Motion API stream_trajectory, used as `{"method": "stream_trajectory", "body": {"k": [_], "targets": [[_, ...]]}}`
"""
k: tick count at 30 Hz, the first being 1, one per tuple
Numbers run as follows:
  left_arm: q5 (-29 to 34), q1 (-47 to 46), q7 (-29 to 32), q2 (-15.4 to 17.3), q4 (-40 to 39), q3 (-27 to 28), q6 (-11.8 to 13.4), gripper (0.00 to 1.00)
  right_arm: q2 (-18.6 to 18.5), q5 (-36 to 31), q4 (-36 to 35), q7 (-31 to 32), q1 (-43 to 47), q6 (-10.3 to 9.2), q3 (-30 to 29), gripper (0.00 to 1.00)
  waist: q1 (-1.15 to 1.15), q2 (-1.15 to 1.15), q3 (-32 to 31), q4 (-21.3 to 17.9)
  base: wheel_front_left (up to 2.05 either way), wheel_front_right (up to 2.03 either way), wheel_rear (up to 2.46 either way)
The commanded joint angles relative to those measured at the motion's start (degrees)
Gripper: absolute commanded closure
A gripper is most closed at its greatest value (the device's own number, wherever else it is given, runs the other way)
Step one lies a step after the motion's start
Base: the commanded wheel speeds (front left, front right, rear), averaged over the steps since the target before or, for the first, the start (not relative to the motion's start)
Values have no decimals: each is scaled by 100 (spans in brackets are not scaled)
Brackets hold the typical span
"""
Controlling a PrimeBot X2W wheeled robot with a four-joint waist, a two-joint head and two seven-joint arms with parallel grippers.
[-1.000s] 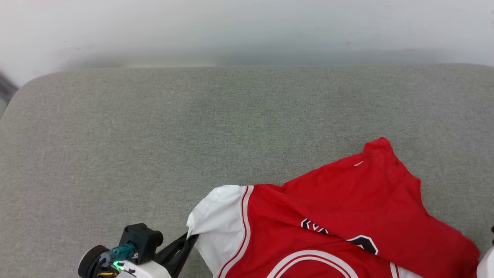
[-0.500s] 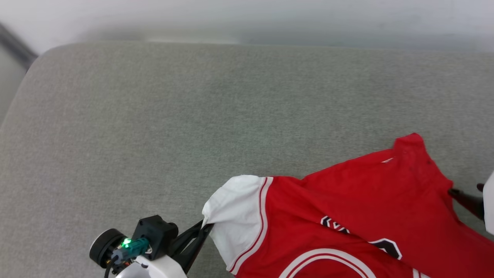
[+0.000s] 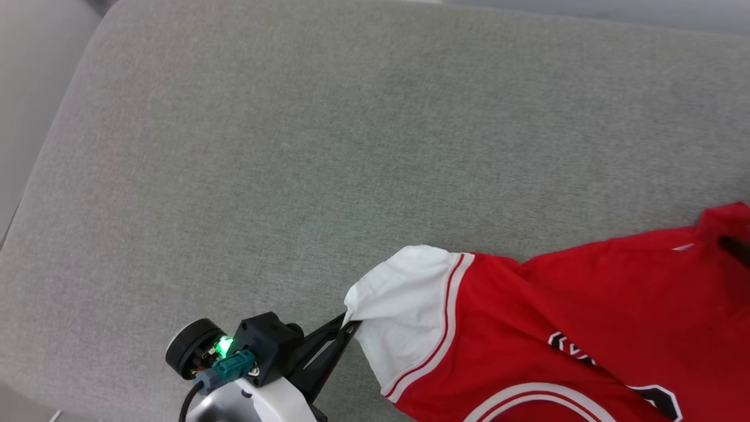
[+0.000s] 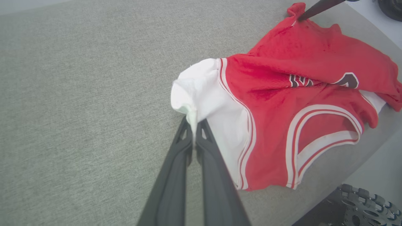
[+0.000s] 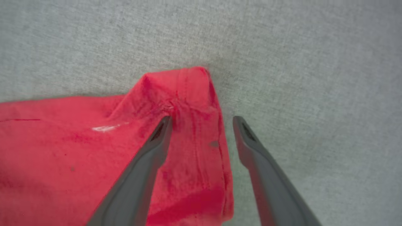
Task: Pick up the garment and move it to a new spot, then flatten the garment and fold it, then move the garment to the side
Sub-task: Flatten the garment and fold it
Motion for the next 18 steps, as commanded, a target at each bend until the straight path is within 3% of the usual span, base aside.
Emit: {"method": "stream_trajectory", "body": {"k": [1,10,11,12,13,18], "targets": [[43,-107,-39,-46,-19,-22,-33,100,-70,-84,155,-52,-171,-2,21,0,-1,0,221,205,0,0,0],[55,-294,-98,-193,110,-108,-129,100,-60,-206,756,43,-29,-1,295,0,-1,0,455,416,0,0,0],[53,-304,-109,-209,128,-114,-138,100,-25,-200,808,44,14,-1,311,53,-1,0,463,427,0,0,0],[49,-317,-123,-221,141,-116,-145,100,35,-177,845,43,48,-1,304,93,-1,0,465,434,0,0,0],[50,-332,-128,-232,154,-119,-151,100,90,-151,868,42,77,-1,300,100,-1,0,460,437,0,0,0],[62,-389,-186,-258,225,-117,-149,100,107,-130,896,-90,122,-1,284,100,-1,0,334,394,0,0,0]]}}
